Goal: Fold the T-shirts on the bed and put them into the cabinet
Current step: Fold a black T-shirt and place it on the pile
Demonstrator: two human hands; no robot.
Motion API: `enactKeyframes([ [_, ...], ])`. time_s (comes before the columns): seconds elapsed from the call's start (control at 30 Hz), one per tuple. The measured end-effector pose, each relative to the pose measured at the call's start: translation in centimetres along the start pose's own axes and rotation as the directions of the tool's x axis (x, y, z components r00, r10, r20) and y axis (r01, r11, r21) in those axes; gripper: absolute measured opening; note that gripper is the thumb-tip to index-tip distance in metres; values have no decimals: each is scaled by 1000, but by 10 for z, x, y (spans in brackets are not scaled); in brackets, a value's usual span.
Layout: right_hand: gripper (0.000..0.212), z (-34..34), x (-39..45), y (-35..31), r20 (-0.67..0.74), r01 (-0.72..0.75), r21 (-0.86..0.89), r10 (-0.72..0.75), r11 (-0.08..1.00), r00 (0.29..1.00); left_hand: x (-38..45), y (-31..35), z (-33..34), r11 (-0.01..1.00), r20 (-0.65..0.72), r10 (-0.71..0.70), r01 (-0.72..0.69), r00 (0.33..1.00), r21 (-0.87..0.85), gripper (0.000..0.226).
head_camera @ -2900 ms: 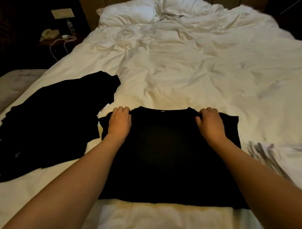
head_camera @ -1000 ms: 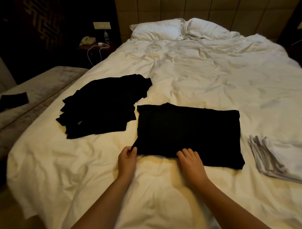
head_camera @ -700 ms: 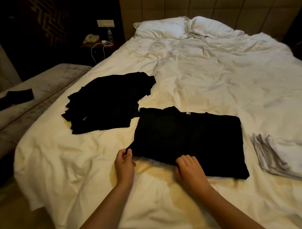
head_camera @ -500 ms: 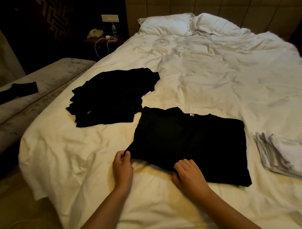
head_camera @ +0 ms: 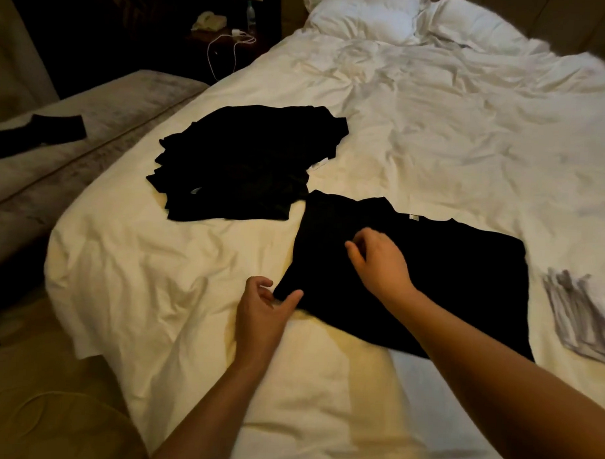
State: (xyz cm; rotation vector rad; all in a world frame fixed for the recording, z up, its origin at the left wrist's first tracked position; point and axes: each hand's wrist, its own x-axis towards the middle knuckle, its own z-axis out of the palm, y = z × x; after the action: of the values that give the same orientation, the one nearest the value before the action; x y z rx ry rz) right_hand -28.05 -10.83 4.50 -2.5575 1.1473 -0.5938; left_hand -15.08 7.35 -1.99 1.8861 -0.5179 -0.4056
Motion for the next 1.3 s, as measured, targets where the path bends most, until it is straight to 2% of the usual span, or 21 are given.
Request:
enactKeyframes([
  [0.07, 23, 1, 27, -6, 44, 27, -22, -26, 999, 999, 2, -4, 1, 998, -9, 34, -34, 999, 54, 45],
  [0.17, 26, 4, 63, -7, 153, 70, -109, -53, 992, 987, 7, -12, 2, 988, -13, 120, -118, 993, 98, 21],
  [0.33, 30, 29, 107, 4, 173, -11, -128, 33, 992, 984, 8, -10, 0, 993, 6, 117, -117, 993, -10, 24],
  [0.4, 33, 42, 121, 3, 158, 21, -176, 7, 984, 987, 8, -8, -3, 989, -19, 125, -127, 992, -77, 22],
  [0.5, 36, 61, 138, 0, 195, 102, -247, -53, 964, 979, 8, -6, -9, 972, -29, 84, -88, 996, -217, 19],
  [0.6, 44, 79, 149, -2, 227, 99, -249, -41, 963, 973, 13, -11, -9, 960, 12, -13, 16, 1000, -278, 16],
  [0.73, 46, 96, 160, -1, 165, 36, -177, -7, 983, 986, 17, -13, -7, 956, 134, -52, 88, 990, -280, 17],
  [0.83, 39, 101, 167, 4, 122, 5, -125, 10, 992, 992, 20, -9, -5, 950, 174, -82, 129, 981, -284, 14],
  [0.9, 38, 101, 171, 5, 98, -26, -76, 33, 997, 995, 23, -9, -2, 968, 176, -92, 130, 980, -216, 8],
  [1.0, 35, 95, 177, 3, 50, -61, -32, 63, 998, 997, 24, -11, -1, 992, 143, -62, 77, 988, -99, 17],
  [1.13, 32, 82, 187, 4, -42, -201, 51, 203, 978, 978, 25, -10, -3, 982, 107, -111, 125, 988, -140, 37],
  [1.2, 32, 78, 190, 7, -30, -245, 60, 247, 968, 968, 27, -12, -1, 982, 87, -135, 145, 987, -119, 44],
  [1.3, 34, 78, 191, 9, 37, -241, 53, 240, 969, 970, 29, -15, 2, 987, 60, -153, 156, 986, -46, 48],
])
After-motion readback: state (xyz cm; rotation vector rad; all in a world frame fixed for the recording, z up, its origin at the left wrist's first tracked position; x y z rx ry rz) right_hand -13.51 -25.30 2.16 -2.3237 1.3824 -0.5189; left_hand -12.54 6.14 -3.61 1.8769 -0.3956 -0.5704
